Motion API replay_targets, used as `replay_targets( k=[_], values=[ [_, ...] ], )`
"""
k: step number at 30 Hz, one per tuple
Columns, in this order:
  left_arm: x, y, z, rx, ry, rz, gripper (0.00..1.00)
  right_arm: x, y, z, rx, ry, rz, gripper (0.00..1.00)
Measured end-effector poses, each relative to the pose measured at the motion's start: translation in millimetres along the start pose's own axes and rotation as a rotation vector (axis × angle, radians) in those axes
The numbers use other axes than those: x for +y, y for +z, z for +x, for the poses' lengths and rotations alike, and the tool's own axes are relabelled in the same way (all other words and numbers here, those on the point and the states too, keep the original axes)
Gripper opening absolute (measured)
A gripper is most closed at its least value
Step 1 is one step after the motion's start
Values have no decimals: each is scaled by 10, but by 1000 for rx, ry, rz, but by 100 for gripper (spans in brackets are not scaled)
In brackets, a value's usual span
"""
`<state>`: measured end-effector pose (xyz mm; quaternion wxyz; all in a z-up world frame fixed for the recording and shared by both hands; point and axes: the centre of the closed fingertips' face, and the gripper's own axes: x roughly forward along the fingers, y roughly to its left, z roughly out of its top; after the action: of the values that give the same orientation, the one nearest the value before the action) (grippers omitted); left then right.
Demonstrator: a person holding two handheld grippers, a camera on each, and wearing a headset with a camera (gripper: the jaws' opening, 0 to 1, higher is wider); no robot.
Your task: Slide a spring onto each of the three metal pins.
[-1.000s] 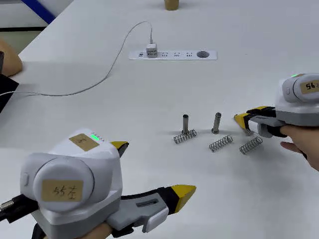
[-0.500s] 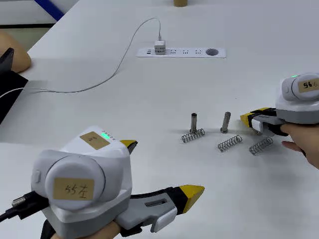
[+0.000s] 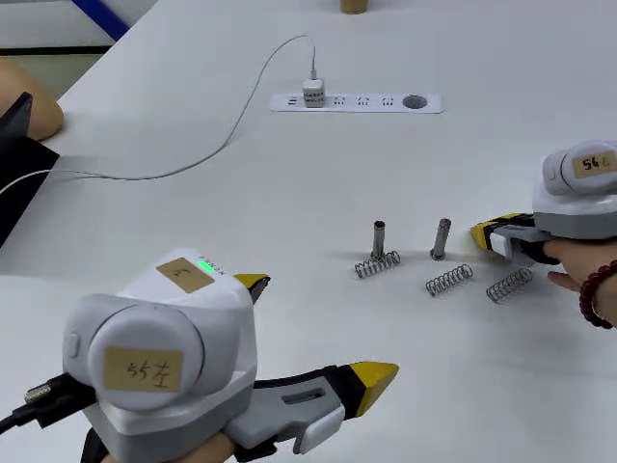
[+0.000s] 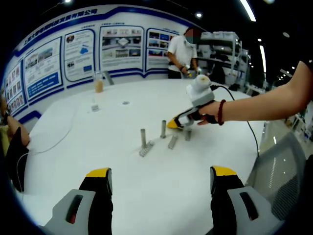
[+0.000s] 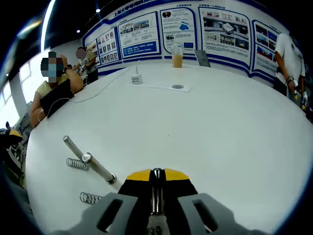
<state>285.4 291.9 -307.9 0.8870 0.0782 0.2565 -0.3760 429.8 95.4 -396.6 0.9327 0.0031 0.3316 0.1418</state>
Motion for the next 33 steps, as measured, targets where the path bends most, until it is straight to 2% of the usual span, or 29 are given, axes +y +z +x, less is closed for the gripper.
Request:
replay_targets(
  k=[10,16,24,25,26,33],
  values=[
    [-4,25,-20,-11,3,2,84,-25,196,-233,-62,-14,16,9],
    [-18,43,-31,-17,1,7,84,-17,214,-346,-72,-31,21,9],
    [-66,79,-46,-33,-9,10,83,64,207,-446,-66,-42,-43,9],
    [-76,80,-48,-34,-13,6,83,78,206,-460,-63,-45,-93,9],
    [-79,82,-49,-35,-14,4,83,88,206,-468,-62,-46,-111,9],
    [-84,107,-55,-47,-15,5,83,103,176,-528,-57,-57,-143,9]
  ],
)
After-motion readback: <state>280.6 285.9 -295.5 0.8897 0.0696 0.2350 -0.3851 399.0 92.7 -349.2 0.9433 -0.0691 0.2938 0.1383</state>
